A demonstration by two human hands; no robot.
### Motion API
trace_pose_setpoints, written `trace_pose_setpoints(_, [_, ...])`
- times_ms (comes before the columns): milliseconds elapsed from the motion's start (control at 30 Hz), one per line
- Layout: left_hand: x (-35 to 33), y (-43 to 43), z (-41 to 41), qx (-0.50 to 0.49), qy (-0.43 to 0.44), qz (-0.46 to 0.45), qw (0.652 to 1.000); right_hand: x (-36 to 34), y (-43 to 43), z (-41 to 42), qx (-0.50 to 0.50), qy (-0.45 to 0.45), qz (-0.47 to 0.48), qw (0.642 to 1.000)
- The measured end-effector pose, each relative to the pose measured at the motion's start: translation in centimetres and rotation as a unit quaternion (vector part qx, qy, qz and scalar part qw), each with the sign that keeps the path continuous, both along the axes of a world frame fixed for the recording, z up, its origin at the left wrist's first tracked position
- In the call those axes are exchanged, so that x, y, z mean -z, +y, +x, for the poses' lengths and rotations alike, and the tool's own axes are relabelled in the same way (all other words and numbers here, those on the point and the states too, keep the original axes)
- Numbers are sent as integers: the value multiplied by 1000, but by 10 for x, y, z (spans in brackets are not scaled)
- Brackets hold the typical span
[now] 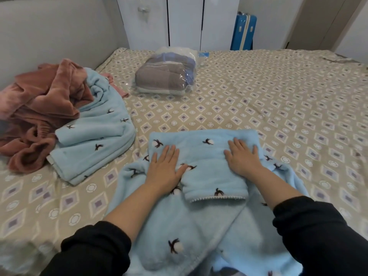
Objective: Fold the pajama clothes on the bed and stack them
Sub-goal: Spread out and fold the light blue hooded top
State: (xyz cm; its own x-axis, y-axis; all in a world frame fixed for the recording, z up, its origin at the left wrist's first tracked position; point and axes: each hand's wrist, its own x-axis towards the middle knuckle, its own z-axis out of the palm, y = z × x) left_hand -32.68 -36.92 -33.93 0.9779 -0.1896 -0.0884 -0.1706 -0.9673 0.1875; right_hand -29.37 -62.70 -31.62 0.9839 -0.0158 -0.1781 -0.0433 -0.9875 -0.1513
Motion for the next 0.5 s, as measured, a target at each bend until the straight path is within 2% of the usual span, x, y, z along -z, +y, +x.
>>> trace_pose_setpoints(67, [-5, -5, -6, 3, 24, -66, 998, -6, 24, -9, -20, -40, 23, 999])
trace_pose_setpoints(100, [-4, -5, -14, 20, 28, -84, 996, -3, 33, -21, -62, -71, 25, 995])
trace_pose_setpoints(167, [0, 1, -34, 59, 25, -57, 996, 12, 40, -48, -132, -78, 14, 988])
trace_pose_setpoints(233, [6, 11, -51, 67, 13, -22, 997, 24, 32, -63, -104, -53, 20, 993])
trace_pose_setpoints(333, [3, 28, -62, 44, -16, -39, 998, 28, 30, -62, -51, -44, 17, 998])
trace_pose_setpoints(367, [0, 35, -66, 19, -60, -57, 996, 27, 32, -62, -48, -46, 6, 998])
trace_pose_setpoints(433, [-4, 55, -73, -104, -163, -120, 974, 30, 36, -65, -44, -51, -1, 998])
trace_pose_setpoints(467, [-7, 66, -75, -189, -174, -167, 952, 31, 37, -67, -43, -50, -1, 998])
trace_pose_setpoints(500, [-12, 77, -76, -266, -146, -223, 926, 30, 37, -69, -41, -46, 1, 998])
